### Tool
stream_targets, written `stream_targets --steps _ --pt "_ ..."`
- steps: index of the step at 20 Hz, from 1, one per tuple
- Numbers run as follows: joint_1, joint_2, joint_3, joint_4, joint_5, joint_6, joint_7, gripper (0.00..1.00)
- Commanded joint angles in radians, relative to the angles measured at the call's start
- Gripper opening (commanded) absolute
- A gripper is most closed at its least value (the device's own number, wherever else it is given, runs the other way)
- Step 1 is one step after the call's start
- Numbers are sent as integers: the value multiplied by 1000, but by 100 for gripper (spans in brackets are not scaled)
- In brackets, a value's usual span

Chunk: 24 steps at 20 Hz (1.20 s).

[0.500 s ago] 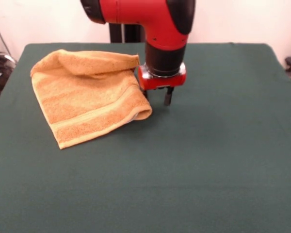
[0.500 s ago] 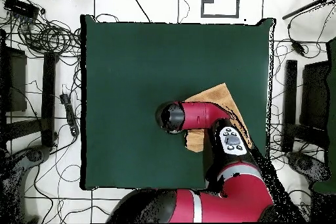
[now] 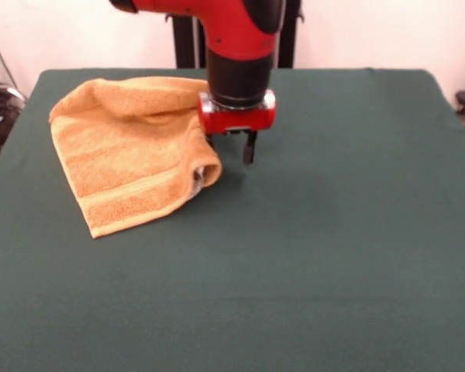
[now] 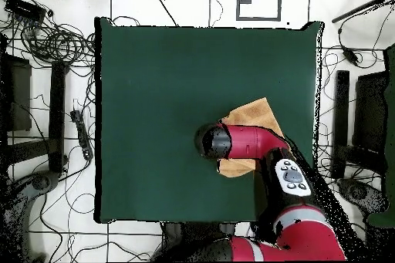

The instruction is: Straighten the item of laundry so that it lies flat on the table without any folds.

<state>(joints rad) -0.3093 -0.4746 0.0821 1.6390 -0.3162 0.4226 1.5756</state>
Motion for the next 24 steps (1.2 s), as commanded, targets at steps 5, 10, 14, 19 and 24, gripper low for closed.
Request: stream_targets --steps 5,10,14,19,24 --pt "1 -106 76 101 50 26 126 100" --pt "13 -132 73 120 63 53 139 100" --pt "23 -101 52 75 42 40 135 100" --pt "24 19 10 -53 -24 -32 109 100" --pt "12 128 9 -137 -47 -97 89 100"
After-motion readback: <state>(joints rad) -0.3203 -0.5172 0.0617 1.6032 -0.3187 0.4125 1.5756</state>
